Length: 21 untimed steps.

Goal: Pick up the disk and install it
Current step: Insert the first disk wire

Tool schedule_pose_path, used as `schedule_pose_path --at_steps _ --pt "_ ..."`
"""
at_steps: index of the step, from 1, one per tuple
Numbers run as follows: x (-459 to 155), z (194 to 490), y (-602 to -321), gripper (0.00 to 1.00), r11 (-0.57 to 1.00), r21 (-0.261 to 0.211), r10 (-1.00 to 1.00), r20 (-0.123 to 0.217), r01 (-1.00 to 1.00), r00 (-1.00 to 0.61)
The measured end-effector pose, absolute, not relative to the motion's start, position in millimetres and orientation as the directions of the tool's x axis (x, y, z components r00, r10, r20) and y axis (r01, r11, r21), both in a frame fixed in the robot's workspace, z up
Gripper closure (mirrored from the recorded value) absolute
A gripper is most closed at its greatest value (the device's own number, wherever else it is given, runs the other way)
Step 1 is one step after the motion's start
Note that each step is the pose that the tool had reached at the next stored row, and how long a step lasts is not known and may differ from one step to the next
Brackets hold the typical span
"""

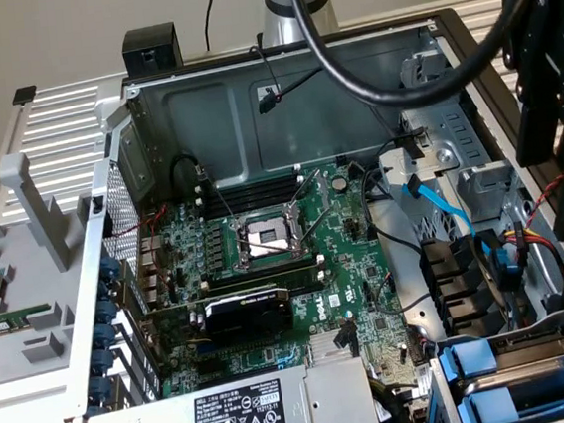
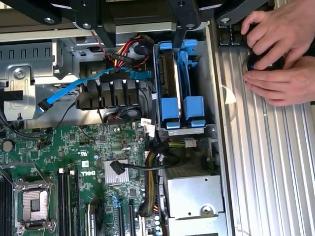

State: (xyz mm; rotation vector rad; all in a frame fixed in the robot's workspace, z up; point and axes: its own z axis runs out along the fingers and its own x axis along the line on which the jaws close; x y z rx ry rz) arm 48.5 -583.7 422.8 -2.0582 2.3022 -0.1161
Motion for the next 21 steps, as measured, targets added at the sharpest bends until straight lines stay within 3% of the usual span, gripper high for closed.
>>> schedule_pose_path --at_steps 21 --pt "74 409 -571 0.43 0.154 -0.078 -0.988 0.014 -0.985 -0.156"
